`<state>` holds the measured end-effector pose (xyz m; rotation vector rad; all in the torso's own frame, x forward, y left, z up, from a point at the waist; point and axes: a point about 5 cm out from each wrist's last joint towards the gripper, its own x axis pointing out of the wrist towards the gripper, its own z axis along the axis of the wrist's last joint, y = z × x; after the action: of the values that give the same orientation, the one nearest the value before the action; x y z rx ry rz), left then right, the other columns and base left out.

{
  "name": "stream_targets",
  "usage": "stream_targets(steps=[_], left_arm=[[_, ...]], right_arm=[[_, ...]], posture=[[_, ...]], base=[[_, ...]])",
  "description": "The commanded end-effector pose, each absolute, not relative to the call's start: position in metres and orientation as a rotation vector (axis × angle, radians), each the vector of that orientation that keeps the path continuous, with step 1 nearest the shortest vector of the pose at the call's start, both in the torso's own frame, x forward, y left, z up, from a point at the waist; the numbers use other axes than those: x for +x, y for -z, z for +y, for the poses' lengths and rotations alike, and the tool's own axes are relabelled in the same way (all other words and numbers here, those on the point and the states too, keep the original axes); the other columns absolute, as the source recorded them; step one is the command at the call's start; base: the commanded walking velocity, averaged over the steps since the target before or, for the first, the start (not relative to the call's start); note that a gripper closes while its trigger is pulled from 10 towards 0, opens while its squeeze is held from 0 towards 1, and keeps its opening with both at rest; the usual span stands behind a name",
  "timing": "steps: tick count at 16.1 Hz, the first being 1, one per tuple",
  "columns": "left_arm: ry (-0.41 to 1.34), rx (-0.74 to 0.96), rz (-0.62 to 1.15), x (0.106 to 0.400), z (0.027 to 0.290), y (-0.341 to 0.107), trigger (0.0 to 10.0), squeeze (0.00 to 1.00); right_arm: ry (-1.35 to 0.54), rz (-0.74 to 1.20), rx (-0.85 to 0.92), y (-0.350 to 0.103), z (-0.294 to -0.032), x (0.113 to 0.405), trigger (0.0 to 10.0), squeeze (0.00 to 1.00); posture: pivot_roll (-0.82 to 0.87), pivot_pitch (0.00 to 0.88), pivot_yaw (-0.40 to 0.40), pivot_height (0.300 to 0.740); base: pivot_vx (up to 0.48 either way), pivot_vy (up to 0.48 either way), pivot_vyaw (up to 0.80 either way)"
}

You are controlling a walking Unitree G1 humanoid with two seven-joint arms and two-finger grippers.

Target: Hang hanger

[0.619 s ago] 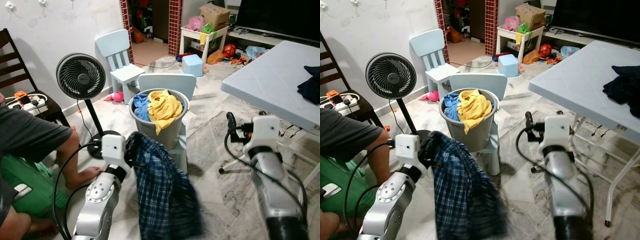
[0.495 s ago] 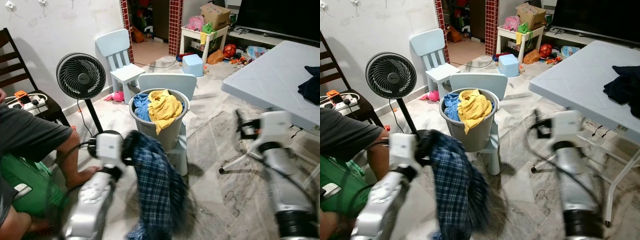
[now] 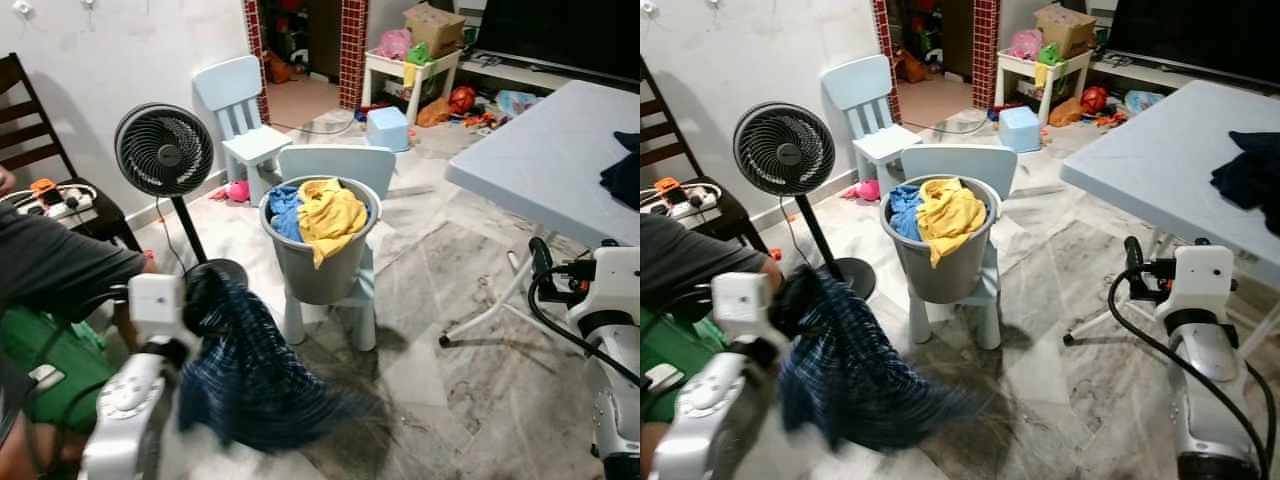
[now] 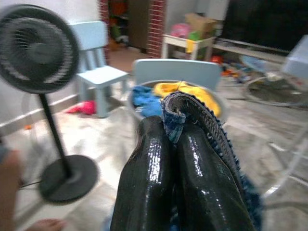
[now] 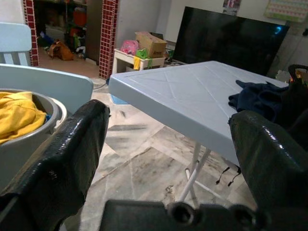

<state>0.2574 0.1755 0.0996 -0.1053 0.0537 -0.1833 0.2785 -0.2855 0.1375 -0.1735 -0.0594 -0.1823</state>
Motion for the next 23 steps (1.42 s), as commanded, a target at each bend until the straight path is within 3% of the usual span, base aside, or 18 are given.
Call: stream_targets(steps=[1,8,12,23], left_arm=[[0.186,-0.103,0.033,0.258,0.175,-0.106,10.0,0.0],[0.258,-0.143,0.011,0.257,0.163,-0.11,10.0,0.0],[0.283,-0.164,0.014,0.256,0.161,-0.11,10.0,0.0],[0.314,-0.169,0.02,0.255,0.157,-0.108,10.0,0.0]], right_arm=[[0.175,-0.063,-0.157,-0.141,-0.284,0.279,10.0,0.0],[0.132,-0.037,-0.114,-0.133,-0.27,0.281,10.0,0.0],[0.124,-0.024,-0.109,-0.132,-0.27,0.28,10.0,0.0],[0.096,-0.02,-0.114,-0.132,-0.261,0.283,10.0,0.0]], posture=[[-0.15,0.0,0.043,0.74],[-0.14,0.0,0.032,0.74],[-0.15,0.0,0.032,0.74],[-0.14,0.0,0.024,0.74]], base=[[0.0,0.0,0.0],[0.0,0.0,0.0],[0.281,0.061,-0.7],[0.312,0.315,-0.77]])
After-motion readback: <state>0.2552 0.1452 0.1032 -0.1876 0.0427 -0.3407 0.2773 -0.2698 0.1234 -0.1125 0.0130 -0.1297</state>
